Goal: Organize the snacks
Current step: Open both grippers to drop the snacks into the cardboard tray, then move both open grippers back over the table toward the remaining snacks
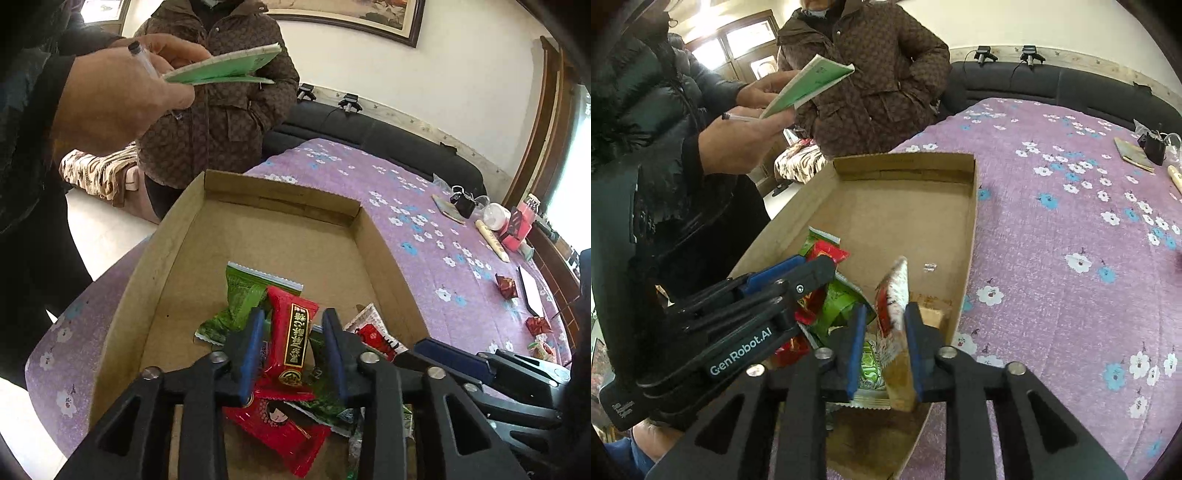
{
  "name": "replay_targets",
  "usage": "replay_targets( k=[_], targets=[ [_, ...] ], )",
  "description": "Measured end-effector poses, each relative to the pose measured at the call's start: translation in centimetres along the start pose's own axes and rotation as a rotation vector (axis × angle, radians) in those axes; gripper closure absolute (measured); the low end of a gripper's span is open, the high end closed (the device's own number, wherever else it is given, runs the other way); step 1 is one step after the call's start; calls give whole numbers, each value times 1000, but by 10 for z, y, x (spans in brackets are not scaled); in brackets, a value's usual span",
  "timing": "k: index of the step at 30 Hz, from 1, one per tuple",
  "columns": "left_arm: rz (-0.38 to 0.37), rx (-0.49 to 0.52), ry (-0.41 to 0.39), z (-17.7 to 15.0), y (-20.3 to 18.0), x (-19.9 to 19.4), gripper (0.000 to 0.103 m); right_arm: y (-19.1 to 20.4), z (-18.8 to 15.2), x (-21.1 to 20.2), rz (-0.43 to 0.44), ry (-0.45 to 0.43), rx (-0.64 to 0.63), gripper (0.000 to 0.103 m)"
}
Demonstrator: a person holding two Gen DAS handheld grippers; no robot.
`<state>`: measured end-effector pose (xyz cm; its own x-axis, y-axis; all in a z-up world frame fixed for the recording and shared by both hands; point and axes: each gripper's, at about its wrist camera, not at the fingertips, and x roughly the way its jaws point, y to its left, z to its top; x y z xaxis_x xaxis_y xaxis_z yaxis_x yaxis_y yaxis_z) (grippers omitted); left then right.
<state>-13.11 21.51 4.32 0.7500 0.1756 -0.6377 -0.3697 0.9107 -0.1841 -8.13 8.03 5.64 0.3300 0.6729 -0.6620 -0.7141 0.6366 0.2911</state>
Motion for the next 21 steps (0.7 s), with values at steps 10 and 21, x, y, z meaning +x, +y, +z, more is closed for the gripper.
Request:
replay_targets(
  k=[10, 21],
  targets=[
    [16, 5, -33, 3, -5, -15, 51, -20, 2, -38, -2, -78, 43, 67],
    [-44, 89, -45, 6, -46, -30, 33, -104, -12, -92, -32, -193, 295, 55]
  ],
)
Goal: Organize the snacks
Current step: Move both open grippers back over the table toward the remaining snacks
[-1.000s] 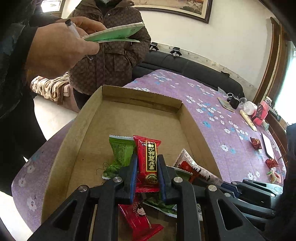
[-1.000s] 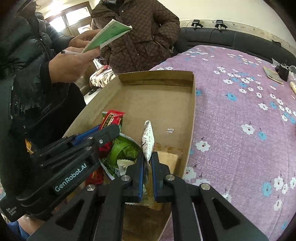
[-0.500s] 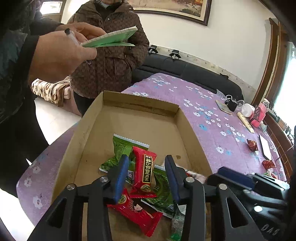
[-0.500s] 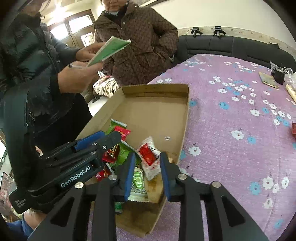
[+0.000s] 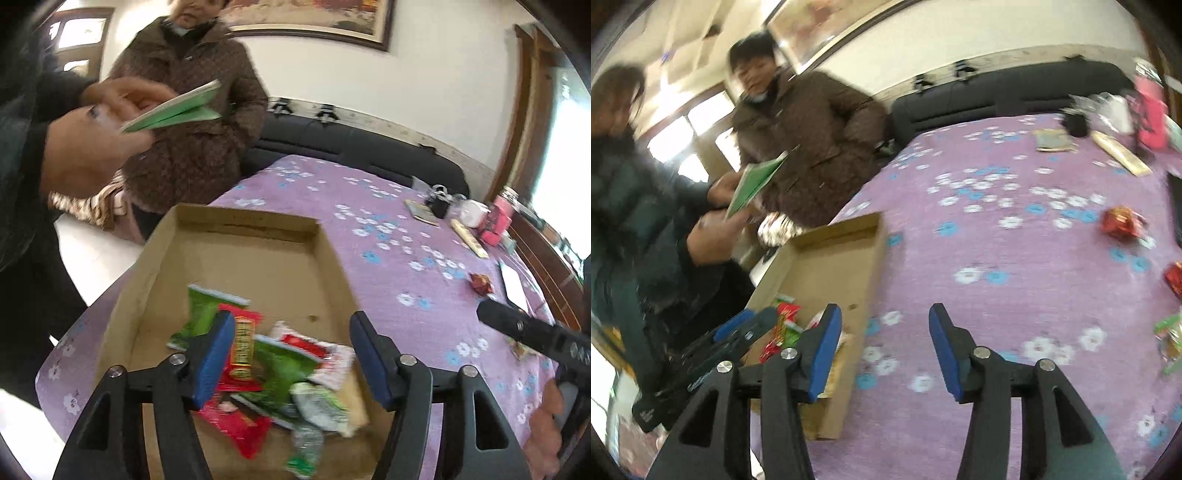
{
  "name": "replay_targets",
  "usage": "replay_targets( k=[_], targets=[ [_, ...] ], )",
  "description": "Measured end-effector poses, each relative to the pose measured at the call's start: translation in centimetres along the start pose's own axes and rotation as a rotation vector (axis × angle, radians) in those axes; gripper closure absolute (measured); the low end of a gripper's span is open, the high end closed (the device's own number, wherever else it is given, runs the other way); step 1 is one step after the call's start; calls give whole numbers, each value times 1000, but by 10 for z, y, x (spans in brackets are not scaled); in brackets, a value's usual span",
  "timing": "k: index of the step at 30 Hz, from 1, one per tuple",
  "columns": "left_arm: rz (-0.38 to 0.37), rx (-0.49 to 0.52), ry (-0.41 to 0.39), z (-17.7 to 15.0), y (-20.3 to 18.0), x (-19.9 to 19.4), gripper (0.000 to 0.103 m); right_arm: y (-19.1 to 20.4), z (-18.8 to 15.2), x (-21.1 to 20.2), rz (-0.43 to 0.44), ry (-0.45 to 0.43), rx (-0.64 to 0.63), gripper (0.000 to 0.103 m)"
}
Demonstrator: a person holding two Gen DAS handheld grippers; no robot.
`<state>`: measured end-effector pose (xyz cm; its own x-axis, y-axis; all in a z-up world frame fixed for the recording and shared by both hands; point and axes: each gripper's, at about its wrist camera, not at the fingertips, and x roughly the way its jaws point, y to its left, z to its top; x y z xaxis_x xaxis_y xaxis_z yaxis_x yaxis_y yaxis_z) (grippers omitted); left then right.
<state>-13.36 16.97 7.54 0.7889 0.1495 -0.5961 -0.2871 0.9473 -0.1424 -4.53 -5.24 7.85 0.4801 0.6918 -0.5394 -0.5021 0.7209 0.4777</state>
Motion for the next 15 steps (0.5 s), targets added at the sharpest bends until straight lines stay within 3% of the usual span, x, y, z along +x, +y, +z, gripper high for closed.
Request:
replay_targets(
  k=[10, 15],
  targets=[
    [-151, 154, 97, -8, -84, 11, 31, -104, 12, -62, -102, -54, 184, 57],
    [-191, 231, 140, -21, -121, 17, 31, -146, 16, -89, -333, -52, 205, 57]
  ],
)
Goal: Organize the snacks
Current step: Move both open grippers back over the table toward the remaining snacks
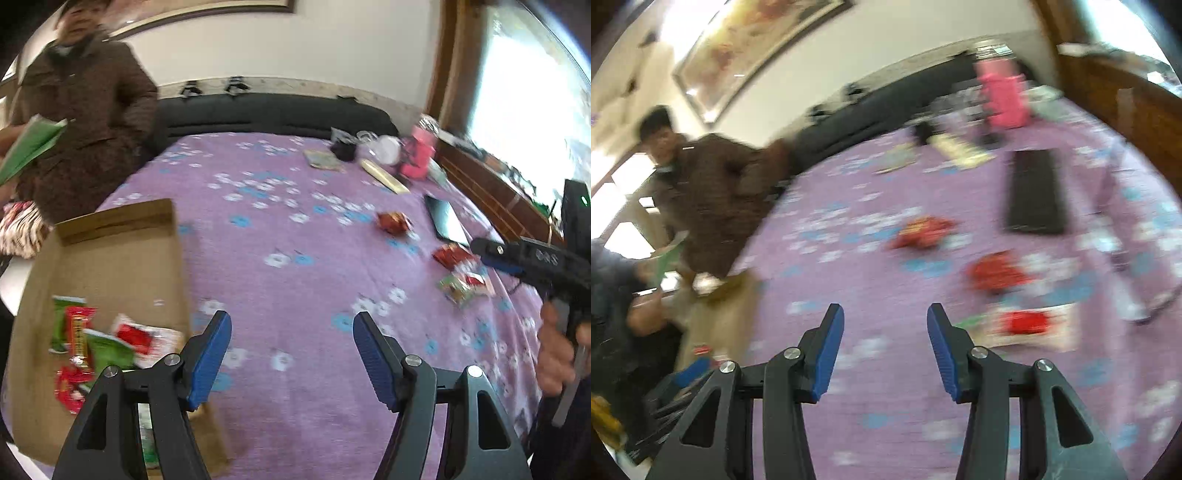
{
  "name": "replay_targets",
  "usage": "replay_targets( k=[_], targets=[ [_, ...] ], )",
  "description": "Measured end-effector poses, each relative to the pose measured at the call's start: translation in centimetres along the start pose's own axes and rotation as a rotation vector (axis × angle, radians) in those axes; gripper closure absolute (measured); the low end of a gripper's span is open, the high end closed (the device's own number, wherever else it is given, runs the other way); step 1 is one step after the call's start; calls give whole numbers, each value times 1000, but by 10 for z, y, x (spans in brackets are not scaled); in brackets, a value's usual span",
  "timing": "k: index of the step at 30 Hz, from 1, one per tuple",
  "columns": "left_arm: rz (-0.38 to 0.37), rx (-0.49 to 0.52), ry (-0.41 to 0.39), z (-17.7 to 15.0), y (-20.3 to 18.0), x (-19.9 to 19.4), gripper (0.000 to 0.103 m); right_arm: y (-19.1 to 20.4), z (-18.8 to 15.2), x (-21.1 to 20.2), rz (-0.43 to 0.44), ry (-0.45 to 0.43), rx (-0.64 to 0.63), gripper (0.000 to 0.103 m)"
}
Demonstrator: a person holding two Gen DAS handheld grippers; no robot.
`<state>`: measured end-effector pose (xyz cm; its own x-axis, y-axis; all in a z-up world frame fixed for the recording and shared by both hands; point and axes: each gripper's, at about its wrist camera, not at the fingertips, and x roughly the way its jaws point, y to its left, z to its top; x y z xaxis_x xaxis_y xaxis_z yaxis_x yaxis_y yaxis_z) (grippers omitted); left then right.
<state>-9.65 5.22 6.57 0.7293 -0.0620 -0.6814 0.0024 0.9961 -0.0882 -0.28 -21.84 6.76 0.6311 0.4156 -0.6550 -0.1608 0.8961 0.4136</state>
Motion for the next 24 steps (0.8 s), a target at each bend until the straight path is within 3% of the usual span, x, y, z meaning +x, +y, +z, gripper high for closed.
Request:
replay_targets(
  k=[5, 13, 20, 24],
  targets=[
    [-40, 84, 93, -9, -36, 24, 31, -41, 3, 17, -140, 35, 60, 57],
    [-55, 194, 114, -22, -69, 29, 31, -57, -2, 31, -195, 63, 79, 57],
    [-49, 148, 121, -20, -55, 31, 31, -31, -18, 40, -61, 153, 63, 57],
    [-48, 138, 120, -19, -51, 30, 31, -3, -32, 48, 185, 295, 67, 57]
  ],
)
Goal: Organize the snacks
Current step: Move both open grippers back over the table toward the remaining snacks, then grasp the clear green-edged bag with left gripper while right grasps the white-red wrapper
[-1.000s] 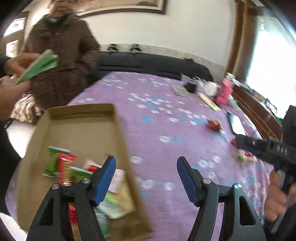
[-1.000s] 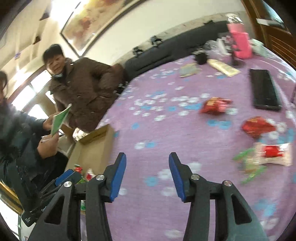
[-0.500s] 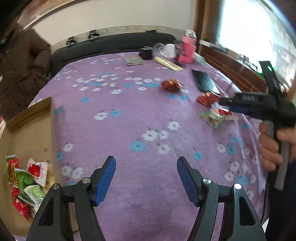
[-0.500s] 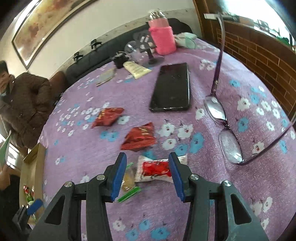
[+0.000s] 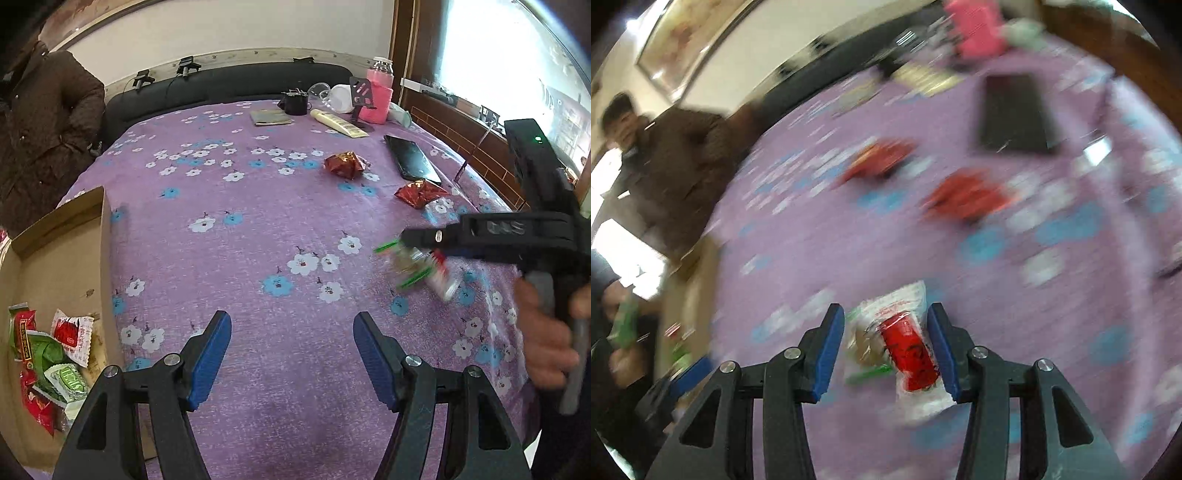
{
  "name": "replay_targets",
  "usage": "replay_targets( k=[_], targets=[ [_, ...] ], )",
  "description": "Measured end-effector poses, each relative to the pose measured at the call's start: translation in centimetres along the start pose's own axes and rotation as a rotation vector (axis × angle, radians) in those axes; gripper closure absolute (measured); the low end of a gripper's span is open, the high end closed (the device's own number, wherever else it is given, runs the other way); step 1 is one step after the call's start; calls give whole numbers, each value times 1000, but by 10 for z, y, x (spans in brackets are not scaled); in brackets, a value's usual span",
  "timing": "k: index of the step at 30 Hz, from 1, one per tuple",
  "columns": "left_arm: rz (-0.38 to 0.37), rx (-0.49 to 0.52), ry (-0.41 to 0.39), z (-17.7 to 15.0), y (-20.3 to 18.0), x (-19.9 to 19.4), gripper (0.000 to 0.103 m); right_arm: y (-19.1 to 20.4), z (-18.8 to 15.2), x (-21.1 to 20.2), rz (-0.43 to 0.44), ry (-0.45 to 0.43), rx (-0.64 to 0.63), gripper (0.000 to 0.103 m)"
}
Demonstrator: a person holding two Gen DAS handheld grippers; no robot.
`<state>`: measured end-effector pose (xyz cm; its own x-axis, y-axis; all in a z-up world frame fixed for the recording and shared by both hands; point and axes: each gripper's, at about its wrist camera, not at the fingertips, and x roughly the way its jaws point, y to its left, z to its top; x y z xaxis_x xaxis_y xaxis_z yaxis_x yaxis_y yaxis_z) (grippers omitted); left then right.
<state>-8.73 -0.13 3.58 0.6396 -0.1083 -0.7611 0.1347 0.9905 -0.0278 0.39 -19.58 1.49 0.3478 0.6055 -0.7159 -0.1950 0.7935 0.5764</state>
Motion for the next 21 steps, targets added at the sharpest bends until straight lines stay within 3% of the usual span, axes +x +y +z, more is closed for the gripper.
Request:
replay_targets(
  k=[1, 2, 6, 9, 15, 18, 21],
  targets=[
    [1, -1, -1, 0, 1, 0, 31, 5, -3, 1, 80, 28, -1, 57],
    [2, -3, -3, 0, 2, -1, 31, 11, -4, -2, 97, 28, -20, 57],
    [4, -19, -12, 1, 8, -3, 31, 22, -5, -17, -61, -61, -112, 57],
    [5, -32, -16, 2, 13, -4, 31, 29, -12, -18, -74, -47, -172, 57],
    [3, -45, -22, 2, 19, -4, 31, 44, -45, -24, -145, -46, -413, 57],
    [-3, -42, -21, 3, 17, -3, 31, 44, -50, -17, -171, -29, -448, 57],
    [-5, -29, -19, 3, 12, -4, 31, 48, -54, -4, -226, -19, -484, 66]
  ],
)
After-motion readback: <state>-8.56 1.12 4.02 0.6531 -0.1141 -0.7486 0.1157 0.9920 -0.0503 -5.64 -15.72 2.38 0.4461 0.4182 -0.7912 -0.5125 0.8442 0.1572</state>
